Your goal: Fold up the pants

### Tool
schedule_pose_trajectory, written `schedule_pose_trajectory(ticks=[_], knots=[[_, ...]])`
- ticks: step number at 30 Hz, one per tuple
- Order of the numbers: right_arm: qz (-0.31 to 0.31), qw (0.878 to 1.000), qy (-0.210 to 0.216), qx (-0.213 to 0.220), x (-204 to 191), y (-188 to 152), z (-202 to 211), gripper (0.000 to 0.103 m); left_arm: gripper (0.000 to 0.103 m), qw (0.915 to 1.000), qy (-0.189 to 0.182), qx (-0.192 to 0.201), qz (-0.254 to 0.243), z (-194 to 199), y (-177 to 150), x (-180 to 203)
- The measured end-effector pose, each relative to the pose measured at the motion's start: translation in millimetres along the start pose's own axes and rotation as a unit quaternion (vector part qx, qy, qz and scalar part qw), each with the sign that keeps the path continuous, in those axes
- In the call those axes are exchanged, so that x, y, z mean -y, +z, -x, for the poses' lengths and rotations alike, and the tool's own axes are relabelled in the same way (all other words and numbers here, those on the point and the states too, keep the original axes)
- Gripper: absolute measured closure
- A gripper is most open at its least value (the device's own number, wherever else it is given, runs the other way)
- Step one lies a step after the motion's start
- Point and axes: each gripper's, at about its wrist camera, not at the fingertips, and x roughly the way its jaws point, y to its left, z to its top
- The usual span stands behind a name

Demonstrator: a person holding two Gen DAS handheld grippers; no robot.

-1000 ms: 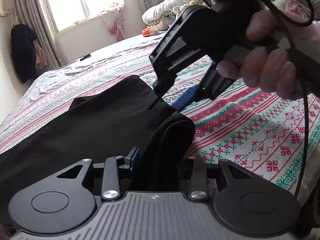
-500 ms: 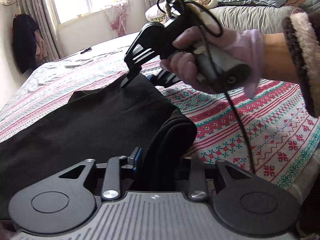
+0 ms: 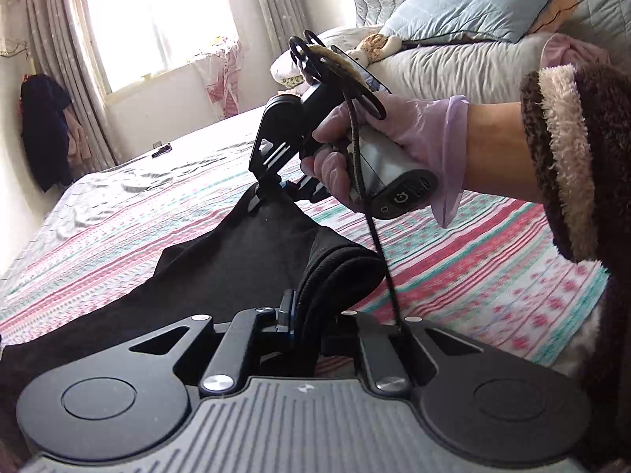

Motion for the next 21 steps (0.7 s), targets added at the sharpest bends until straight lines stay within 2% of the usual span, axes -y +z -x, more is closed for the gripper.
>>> schedule_pose_trajectory(ticks=[3, 6, 15, 18, 21], knots=[[-0.014, 1.0, -0.009, 0.007, 17.5, 3.5, 29.9, 0.099, 0.069, 0.9996, -0.022, 0.007, 0.017, 5.5, 7.9, 28.0], [-0.028, 0.999, -0.017, 0.017, 43.2, 4.5, 65.6, 0.099, 0.069, 0.9973, -0.06, 0.008, 0.042, 9.9, 16.1, 53.8], [-0.109, 0.992, -0.025, 0.065, 145.3, -3.7, 185.1, 0.099, 0.069, 0.9834, -0.167, 0.028, 0.067, 30.0, 28.3, 136.4], [-0.124, 0.989, -0.026, 0.073, 163.9, -10.0, 209.0, 0.099, 0.069, 0.9799, -0.184, 0.031, 0.07, 33.3, 25.9, 144.4], [-0.127, 0.989, -0.013, 0.075, 163.7, -11.7, 217.5, 0.099, 0.069, 0.9792, -0.184, 0.031, 0.081, 32.1, 25.9, 131.5]])
